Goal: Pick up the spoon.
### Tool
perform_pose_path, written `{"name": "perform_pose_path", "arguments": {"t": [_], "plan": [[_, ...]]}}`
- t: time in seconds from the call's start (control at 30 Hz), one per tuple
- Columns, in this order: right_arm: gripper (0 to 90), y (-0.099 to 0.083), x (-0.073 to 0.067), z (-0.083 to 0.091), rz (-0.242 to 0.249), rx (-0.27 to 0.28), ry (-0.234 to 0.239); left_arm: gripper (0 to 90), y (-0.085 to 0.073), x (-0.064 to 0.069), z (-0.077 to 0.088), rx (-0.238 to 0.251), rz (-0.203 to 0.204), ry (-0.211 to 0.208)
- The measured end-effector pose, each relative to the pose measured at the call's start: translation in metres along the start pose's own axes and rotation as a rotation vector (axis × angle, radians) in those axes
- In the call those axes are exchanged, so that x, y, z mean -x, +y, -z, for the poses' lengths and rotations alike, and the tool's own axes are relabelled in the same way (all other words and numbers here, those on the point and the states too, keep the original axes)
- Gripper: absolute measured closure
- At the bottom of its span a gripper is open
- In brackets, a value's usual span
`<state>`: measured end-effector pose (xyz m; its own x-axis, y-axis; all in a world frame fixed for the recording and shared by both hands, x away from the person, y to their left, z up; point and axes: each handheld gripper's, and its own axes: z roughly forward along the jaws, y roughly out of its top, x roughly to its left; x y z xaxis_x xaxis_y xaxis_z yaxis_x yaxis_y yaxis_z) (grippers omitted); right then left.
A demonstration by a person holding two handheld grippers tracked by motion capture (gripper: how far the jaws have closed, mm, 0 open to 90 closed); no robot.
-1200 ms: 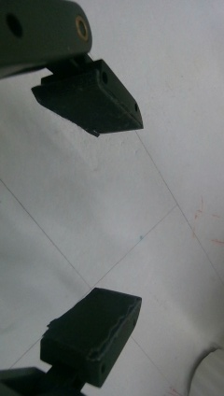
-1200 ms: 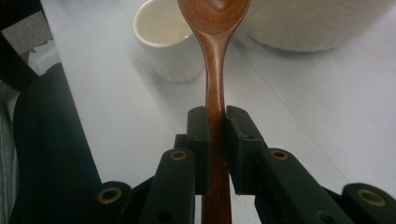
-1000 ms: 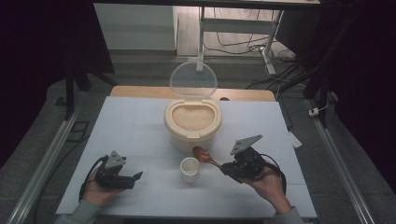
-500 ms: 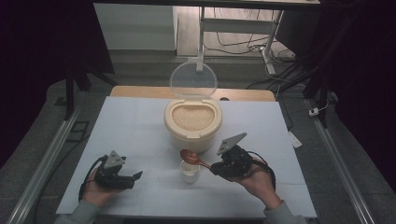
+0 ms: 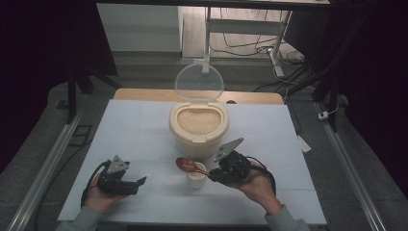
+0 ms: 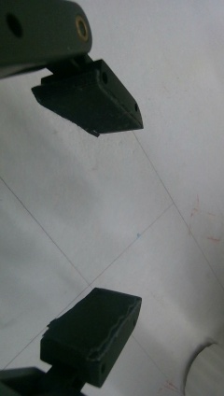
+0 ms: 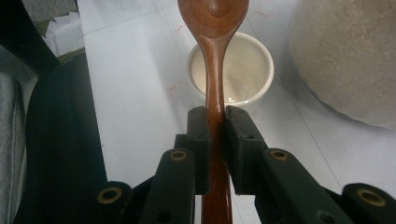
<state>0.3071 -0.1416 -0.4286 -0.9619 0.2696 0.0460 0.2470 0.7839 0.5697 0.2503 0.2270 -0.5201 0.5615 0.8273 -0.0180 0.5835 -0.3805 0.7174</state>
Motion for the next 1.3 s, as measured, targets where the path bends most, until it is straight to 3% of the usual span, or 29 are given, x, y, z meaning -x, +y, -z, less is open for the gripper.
{"name": "perform_pose_path", "arguments": {"t": [0.33, 0.57, 0.73, 0.83, 1.3], "plan": [[80.2, 0.001, -0.001, -0.001, 0.014, 0.002, -0.001, 14.1, 0.003, 0.004, 0.005, 0.012, -0.022, 0.005], [80.2, 0.001, -0.001, 0.000, 0.019, 0.008, -0.002, 14.9, 0.016, 0.013, 0.014, 0.039, -0.060, -0.058], [80.2, 0.002, -0.001, 0.000, 0.023, 0.010, -0.001, 15.1, 0.029, 0.020, 0.022, 0.066, -0.075, -0.112], [80.2, 0.002, -0.002, 0.000, 0.027, 0.010, 0.000, 14.9, 0.041, 0.027, 0.027, 0.087, -0.091, -0.104], [80.2, 0.006, -0.006, -0.004, 0.048, 0.002, 0.015, 14.5, 0.091, 0.064, 0.037, 0.122, -0.231, -0.182]]}}
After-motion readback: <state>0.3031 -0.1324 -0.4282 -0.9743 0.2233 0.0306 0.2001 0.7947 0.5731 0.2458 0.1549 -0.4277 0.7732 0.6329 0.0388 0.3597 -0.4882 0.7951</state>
